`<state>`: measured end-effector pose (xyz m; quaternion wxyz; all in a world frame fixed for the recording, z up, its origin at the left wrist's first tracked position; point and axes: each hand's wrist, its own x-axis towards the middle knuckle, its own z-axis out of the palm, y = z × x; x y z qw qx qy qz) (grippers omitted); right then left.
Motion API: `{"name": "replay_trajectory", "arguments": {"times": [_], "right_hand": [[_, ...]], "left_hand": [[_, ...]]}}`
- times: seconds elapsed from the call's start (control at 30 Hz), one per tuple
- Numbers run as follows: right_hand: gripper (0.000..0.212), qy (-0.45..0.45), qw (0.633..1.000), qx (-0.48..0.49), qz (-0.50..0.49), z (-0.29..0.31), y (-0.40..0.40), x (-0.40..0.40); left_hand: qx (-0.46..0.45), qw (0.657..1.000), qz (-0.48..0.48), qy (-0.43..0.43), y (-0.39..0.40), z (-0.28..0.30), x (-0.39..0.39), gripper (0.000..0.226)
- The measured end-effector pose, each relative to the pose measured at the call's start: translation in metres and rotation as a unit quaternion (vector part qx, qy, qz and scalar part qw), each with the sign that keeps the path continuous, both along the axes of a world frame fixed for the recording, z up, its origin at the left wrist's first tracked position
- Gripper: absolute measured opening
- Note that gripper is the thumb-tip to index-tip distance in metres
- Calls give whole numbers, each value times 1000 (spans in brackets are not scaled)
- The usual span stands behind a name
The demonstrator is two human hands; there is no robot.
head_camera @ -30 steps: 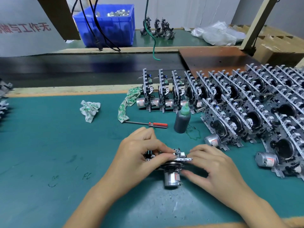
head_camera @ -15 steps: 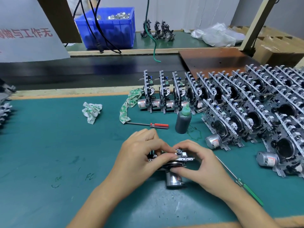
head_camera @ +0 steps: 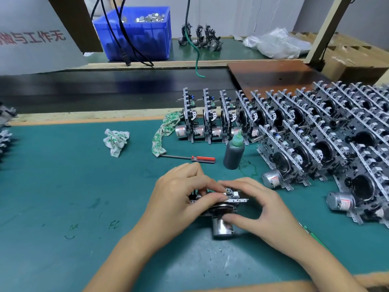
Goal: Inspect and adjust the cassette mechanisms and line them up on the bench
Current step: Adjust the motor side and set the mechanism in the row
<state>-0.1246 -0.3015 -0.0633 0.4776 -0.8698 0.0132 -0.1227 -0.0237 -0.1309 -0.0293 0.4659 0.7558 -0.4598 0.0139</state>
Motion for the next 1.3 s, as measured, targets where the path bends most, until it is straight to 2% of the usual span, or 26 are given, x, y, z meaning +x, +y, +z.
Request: {"name": "replay_trajectory", "arguments": {"times": [0.07,0.13,0.3,0.43,0.6,0.73,0.83,0.97,1.07,1.2,1.3], "right_hand": [[48,-14,989,-141,-40,-2,-4,-8],[42,-26,971,-232,-58,-6,-4,-16],[40,-25,939,-341,-44,-3,-6,-21],[42,3,943,-330,-27,4,-5,-20],[48,56,976,-209,-19,4,-6,-21],[37,-26,994,-90,-57,10,4,-17],[21,-92,981,-165,-40,25,12,-5],[33,-125,932,-340,22,48,18,19],[36,-120,902,-408,80,59,21,30],[33,-86,882,-447,119,64,27,39],[31,-36,908,-401,118,61,35,50]], "left_hand": [[-3,1000,1,3,-1,0,1,21],[-7,1000,1,4,-1,-1,1,20],[-8,1000,3,5,1,-4,0,14],[-7,1000,-1,12,1,-3,0,14],[13,1000,3,28,2,2,0,12],[54,996,23,-71,9,7,-3,21],[57,989,58,-121,21,5,-5,26],[52,986,87,-131,36,2,-4,27],[53,987,83,-128,42,4,0,25],[59,985,70,-145,47,5,9,26],[59,988,56,-135,51,9,23,22]]}}
